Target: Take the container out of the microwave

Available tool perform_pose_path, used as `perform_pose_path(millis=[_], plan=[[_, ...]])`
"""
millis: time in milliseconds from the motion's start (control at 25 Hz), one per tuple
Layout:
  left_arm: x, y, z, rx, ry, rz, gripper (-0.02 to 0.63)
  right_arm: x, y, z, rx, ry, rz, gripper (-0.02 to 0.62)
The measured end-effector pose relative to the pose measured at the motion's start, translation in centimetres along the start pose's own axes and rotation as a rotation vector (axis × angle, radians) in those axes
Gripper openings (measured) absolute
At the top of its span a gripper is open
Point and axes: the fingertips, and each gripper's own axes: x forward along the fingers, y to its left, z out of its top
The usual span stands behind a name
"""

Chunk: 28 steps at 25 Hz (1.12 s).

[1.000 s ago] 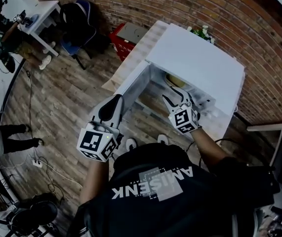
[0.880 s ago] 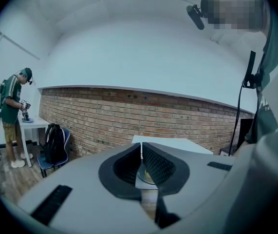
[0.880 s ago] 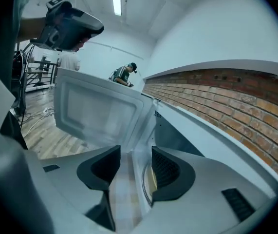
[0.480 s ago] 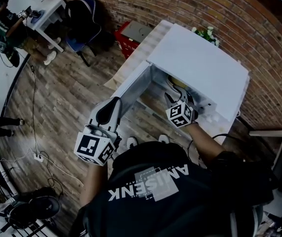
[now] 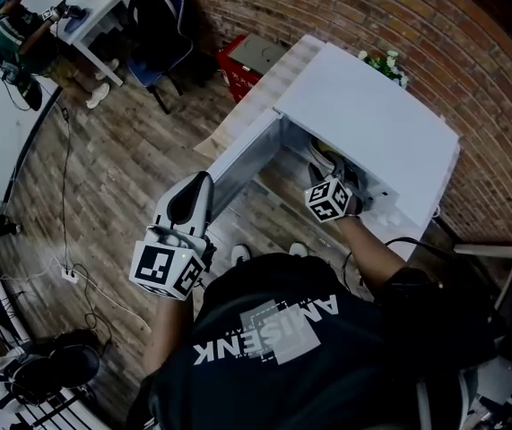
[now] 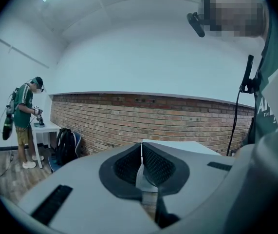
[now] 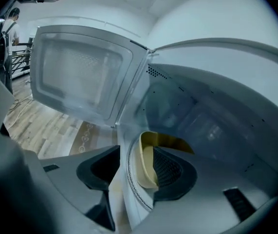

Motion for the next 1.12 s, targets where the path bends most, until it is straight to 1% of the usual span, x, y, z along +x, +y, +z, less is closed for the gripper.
perform_pose_path(millis=[200, 280, 440, 600, 720, 840, 920, 1120], plan=[[-0.3, 0.4, -0.2, -0.016, 0.009, 0.014, 0.015, 1.1, -0.9, -1.0, -0.021, 0.046, -0.017, 0.229], [-0.5, 0.5, -0.1, -0.014, 0.009, 0.01, 0.015, 1.4, -1.0, -1.3, -0.032, 0.057, -0.017, 0.229], [-0.7, 0.9, 0.2, -0.045, -0.01, 0.024, 0.015, 2.0, -0.9, -1.7, -0.047, 0.082, -0.011, 0.229], [-0.7, 0.9, 0.2, -0.048, -0.004, 0.022, 0.015, 2.6, -1.0, -2.3, -0.055, 0.114, -0.012, 0.227], [-0.8, 0.9, 0.0, -0.045, -0.002, 0.013, 0.015, 3.0, -1.1, -2.1, -0.082, 0.118, -0.016, 0.184], [-0.9, 0.9, 0.1, -0.052, -0.002, 0.016, 0.015, 3.0, -1.2, -2.0, -0.109, 0.127, -0.017, 0.159], [-1.0, 1.0, 0.2, -0.057, -0.002, 0.015, 0.015, 2.9, -1.2, -1.9, -0.114, 0.127, -0.012, 0.129], [-1.1, 1.4, 0.2, -0.049, 0.003, 0.006, 0.015, 2.9, -1.1, -1.5, -0.118, 0.129, -0.004, 0.075]])
